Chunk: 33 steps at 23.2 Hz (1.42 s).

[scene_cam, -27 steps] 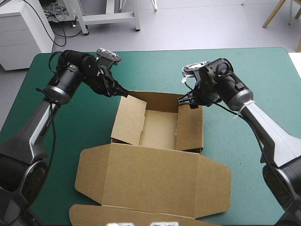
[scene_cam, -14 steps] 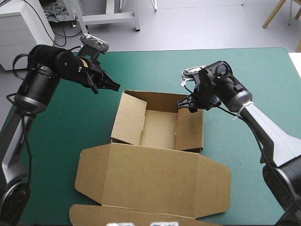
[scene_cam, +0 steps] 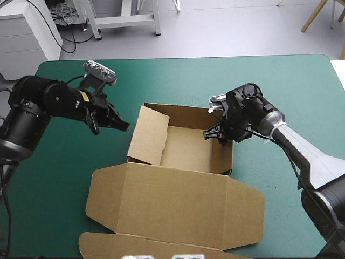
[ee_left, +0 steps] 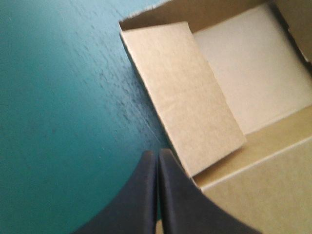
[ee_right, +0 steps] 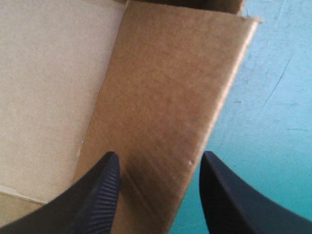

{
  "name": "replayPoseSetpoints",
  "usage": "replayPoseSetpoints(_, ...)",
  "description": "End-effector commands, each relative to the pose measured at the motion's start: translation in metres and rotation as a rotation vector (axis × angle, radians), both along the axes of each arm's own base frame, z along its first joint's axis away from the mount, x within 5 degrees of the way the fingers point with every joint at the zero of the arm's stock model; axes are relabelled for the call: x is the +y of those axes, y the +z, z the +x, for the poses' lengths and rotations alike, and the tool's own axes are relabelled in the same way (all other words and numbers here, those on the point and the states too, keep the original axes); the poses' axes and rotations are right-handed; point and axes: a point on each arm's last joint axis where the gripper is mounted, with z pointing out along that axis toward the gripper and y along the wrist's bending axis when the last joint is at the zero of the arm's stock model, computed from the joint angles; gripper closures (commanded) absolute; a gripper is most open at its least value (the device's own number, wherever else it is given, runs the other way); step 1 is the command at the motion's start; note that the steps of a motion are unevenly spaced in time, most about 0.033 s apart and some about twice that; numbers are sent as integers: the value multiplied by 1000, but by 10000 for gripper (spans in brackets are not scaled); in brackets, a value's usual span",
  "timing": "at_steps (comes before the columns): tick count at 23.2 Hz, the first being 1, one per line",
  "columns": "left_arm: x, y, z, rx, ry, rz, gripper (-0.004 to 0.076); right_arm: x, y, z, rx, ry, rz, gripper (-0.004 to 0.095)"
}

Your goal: Fold the box

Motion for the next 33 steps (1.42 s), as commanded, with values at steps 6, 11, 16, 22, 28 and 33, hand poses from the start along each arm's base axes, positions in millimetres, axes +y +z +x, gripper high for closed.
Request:
replayPoseSetpoints(6, 20, -26, -55, -80, 10, -54, 734, 3, 8, 2, -33, -17, 44, 571)
replayPoseSetpoints(11, 33, -59, -90, -62, 5, -40, 734, 7, -6, 6, 10, -14, 44, 618)
replayPoseSetpoints(16, 50, -110, -132, -92, 12, -53, 734, 6, -5, 9, -15, -4, 27, 927)
replayPoseSetpoints(22, 68, -150, -178, -90, 37, -72, 734, -2, 0, 23, -88, -54, 133, 927)
replayPoseSetpoints(28, 78, -146, -197, -147, 47, -77, 734, -71, 16, 43, -81, -233, 97, 927)
replayPoseSetpoints(33, 87, -149, -207, -157, 51, -13, 734, -148, 34, 50, -112, -425, 51, 927)
